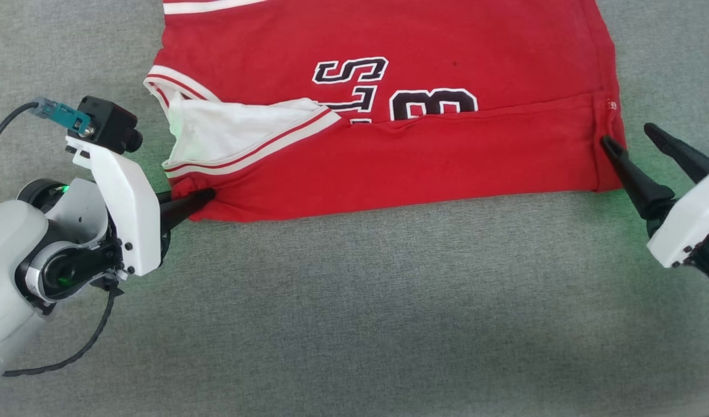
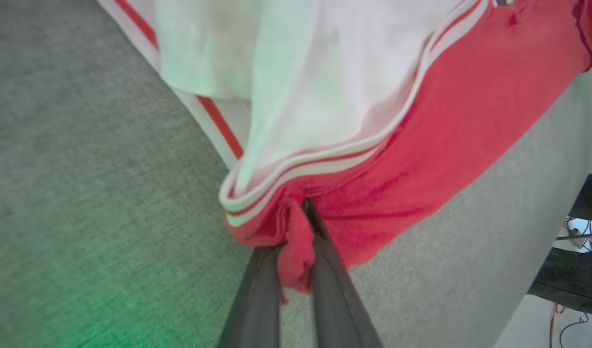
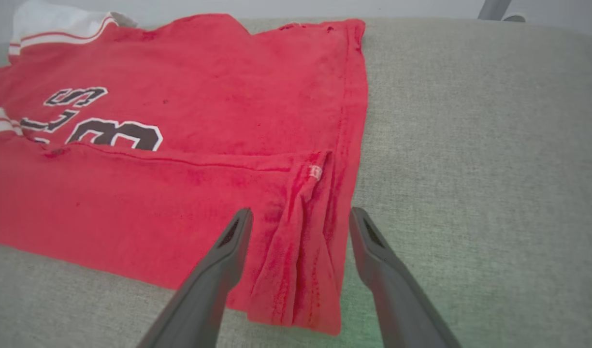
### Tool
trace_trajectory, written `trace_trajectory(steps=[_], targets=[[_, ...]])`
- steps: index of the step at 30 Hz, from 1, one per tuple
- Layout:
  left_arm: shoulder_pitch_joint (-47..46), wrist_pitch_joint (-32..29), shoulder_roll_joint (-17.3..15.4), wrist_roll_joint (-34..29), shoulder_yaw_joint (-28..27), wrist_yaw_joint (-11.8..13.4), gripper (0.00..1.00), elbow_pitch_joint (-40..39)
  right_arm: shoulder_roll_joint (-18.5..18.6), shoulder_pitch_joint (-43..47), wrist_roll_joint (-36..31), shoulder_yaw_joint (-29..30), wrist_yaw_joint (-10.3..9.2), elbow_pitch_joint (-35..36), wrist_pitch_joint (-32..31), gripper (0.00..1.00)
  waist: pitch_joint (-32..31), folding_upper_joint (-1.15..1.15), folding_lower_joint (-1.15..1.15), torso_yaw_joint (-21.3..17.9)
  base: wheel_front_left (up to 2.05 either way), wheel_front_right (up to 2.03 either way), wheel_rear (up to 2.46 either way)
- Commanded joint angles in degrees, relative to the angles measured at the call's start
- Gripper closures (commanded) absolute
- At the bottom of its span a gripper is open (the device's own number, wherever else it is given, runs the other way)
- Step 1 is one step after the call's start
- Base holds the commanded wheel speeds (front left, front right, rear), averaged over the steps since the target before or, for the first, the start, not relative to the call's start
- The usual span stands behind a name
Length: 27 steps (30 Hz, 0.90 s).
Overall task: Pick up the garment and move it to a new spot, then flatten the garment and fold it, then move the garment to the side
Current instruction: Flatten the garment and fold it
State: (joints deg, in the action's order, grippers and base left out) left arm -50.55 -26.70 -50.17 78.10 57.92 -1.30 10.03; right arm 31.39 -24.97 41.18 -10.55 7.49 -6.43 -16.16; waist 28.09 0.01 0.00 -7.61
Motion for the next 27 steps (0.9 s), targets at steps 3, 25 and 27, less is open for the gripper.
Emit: trace_trajectory(steps=[3, 25, 27], targets=[[1.31, -0.2, 2.73, -1.17, 2.32, -0.8, 1.0, 0.28, 2.88, -1.84, -1.5, -1.13, -0.01, 1.03, -8.86, 0.0, 0.41, -0.01, 0.0, 0.78, 0.0, 0.0, 0.0], [1.98, 8.4, 6.05, -3.46, 1.06, -4.34, 1.0, 1.09, 4.23, -2.99, 0.21, 0.26, -0.02, -1.05, -30.2, 1.0, 0.25, -0.01, 0.0, 4.66, 0.0, 0.0, 0.0], [3.02, 9.55, 4.88, -2.94, 0.53, -4.36, 1.0, -0.09, 4.58, -2.58, -0.27, 0.86, -0.02, -0.55, -29.02, 1.0, -0.53, -0.01, 0.0, 4.62, 0.0, 0.0, 0.0]])
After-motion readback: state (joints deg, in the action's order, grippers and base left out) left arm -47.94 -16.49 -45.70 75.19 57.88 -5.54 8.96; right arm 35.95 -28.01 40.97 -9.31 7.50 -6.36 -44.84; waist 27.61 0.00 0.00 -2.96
